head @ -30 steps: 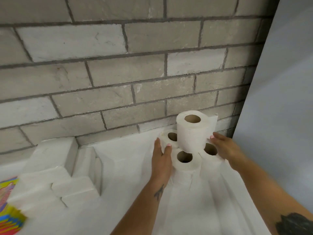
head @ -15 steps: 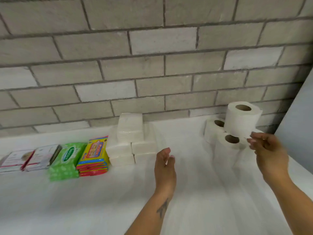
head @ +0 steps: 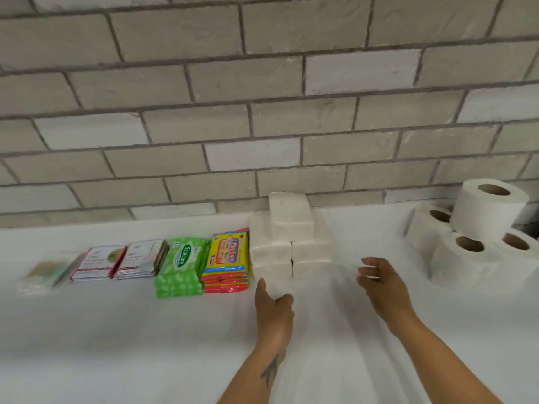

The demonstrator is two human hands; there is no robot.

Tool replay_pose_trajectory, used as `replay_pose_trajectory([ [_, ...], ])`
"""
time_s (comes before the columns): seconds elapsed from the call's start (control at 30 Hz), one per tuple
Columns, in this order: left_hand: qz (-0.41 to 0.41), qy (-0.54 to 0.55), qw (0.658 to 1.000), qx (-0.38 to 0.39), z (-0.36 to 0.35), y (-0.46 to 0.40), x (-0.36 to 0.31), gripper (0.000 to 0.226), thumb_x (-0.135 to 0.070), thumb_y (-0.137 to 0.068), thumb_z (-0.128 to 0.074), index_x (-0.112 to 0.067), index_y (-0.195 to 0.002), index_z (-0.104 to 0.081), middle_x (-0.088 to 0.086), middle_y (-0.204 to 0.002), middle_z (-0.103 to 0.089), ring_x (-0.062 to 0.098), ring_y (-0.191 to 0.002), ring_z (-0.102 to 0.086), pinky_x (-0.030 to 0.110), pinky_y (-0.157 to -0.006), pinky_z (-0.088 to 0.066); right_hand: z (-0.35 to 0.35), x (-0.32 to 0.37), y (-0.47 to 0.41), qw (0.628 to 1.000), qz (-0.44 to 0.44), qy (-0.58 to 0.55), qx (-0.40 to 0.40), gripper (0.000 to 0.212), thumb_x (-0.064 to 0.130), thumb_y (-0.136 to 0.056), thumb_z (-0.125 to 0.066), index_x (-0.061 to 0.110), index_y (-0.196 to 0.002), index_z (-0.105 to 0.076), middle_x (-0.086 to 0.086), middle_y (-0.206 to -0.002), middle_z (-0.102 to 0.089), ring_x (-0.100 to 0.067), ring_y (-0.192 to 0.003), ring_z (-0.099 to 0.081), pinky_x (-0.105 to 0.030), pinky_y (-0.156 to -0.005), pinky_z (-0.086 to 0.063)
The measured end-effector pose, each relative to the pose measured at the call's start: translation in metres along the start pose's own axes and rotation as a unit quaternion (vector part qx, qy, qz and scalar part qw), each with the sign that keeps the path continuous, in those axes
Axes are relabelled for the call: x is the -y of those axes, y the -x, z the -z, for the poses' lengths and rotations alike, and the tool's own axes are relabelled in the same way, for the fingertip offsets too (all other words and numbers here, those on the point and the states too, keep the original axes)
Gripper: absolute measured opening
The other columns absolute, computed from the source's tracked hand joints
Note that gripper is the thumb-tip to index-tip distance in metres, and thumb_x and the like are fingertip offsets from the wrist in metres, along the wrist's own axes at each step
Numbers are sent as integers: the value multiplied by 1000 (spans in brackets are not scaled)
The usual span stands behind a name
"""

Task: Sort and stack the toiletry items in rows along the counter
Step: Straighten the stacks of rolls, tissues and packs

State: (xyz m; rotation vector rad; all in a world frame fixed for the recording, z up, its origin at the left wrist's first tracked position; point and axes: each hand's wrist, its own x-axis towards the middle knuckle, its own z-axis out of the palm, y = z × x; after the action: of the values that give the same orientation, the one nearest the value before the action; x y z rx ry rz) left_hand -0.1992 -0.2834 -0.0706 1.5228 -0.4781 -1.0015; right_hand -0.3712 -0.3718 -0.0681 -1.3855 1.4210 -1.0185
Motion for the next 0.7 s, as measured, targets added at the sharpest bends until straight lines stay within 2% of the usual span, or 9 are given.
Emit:
replay_pose_trajectory([
  [0.07, 8, -8, 1000, -1, 4, -6, 0, 75, 1, -87, -49, -21, -150, -15, 3, -141, -36, 18, -92, -56, 20, -61, -48, -16, 0, 0, 1000, -4, 29, 10, 35, 6, -84, -63, 22, -114, -54, -1, -104, -62, -18, -83, -60, -26, -70, -40],
  [0.17, -1, -5, 1000, 14, 5, -15, -1, 80, 2, -87, -49, -25, -151, -9, -2, -148, -30, 20, -108, -51, 20, -63, -49, -35, -1, -3, 998, -7, 52, 21, 44, 10, -83, -65, 20, -124, -50, 1, -110, -57, -17, -88, -60, -24, -76, -38],
  [0.23, -7, -6, 1000, 23, 6, -19, 1, 83, 2, -87, -49, -27, -151, -5, -4, -148, -30, 18, -106, -52, 21, -66, -50, -44, -1, -7, 998, -6, 59, 31, 51, 12, -83, -68, 19, -129, -47, 1, -114, -55, -18, -94, -60, -24, -81, -39],
  [0.3, -19, -15, 999, 27, 4, -23, 3, 85, 1, -87, -49, -29, -151, -2, -3, -144, -35, 14, -95, -57, 23, -68, -53, -52, -1, -11, 997, -1, 62, 44, 56, 12, -81, -71, 19, -131, -46, 2, -115, -57, -17, -95, -60, -23, -83, -41],
  [0.37, -29, -20, 999, 20, 0, -27, 6, 85, 1, -88, -48, -27, -151, 2, -1, -138, -40, 7, -80, -57, 30, -73, -55, -58, 1, -16, 997, 11, 61, 55, 57, 12, -79, -73, 21, -130, -48, 7, -110, -60, -11, -90, -61, -19, -79, -41],
  [0.43, -36, -13, 999, 7, -4, -30, 9, 85, 2, -88, -47, -26, -151, 3, -1, -139, -38, 4, -73, -56, 35, -78, -54, -63, 3, -20, 997, 22, 56, 58, 55, 13, -77, -75, 25, -125, -51, 13, -103, -62, -3, -85, -60, -13, -71, -41],
  [0.57, -59, -3, 998, -23, -8, -37, 11, 89, 3, -84, -48, -31, -150, 2, -6, -152, -20, 5, -83, -57, 28, -67, -56, -68, 6, -29, 995, 43, 73, 54, 42, 12, -77, -73, 32, -110, -56, 21, -88, -62, 4, -81, -55, -11, -64, -39],
  [0.7, -67, 12, 997, -37, -8, -47, 11, 92, 8, -74, -51, -41, -144, -16, -2, -142, -34, 15, -90, -59, 25, -56, -54, -66, 6, -35, 993, 46, 91, 56, 33, 11, -77, -72, 31, -100, -59, 19, -81, -63, 1, -75, -55, -13, -59, -37],
])
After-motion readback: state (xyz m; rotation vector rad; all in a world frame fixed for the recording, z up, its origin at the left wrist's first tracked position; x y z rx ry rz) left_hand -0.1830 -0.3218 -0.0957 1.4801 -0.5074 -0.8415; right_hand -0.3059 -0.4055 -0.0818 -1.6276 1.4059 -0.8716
